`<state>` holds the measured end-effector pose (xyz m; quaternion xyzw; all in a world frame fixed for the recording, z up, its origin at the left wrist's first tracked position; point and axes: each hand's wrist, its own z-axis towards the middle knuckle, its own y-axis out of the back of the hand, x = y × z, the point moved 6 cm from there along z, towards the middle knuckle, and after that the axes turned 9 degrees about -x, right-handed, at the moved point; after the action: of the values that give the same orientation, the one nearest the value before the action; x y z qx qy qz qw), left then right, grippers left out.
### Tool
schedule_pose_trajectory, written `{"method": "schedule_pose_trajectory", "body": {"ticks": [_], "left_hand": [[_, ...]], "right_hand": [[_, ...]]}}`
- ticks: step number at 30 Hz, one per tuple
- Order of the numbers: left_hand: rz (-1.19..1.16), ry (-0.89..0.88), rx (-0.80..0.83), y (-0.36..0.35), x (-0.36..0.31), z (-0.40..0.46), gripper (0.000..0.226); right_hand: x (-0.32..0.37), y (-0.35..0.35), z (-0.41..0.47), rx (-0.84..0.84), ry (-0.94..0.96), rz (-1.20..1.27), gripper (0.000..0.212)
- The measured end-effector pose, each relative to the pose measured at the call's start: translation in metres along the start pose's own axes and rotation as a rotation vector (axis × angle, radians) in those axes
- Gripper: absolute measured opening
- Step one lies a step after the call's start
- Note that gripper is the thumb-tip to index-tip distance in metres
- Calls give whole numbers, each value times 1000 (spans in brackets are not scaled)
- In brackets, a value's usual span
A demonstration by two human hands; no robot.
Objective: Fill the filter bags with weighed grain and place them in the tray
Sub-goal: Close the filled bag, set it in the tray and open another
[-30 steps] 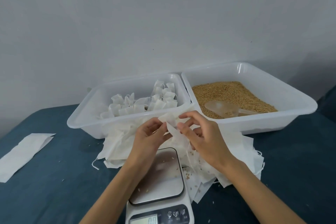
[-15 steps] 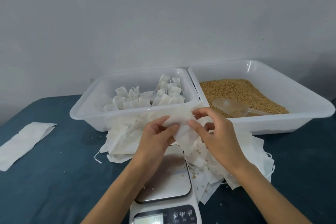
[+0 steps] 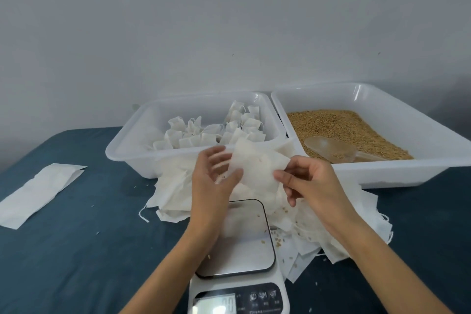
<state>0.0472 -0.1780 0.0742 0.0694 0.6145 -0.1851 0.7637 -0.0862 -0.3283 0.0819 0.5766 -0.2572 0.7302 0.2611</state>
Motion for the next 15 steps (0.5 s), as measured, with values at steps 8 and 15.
{"method": "schedule_pose_trajectory", "body": {"ticks": [8, 15], "left_hand": [[177, -318, 324, -24, -20, -25, 11], [62, -172, 401, -27, -16, -28, 15]], "right_hand": [[-5, -14, -5, 43, 12, 48, 15], [-10, -22, -8, 138, -159, 310, 21]]}}
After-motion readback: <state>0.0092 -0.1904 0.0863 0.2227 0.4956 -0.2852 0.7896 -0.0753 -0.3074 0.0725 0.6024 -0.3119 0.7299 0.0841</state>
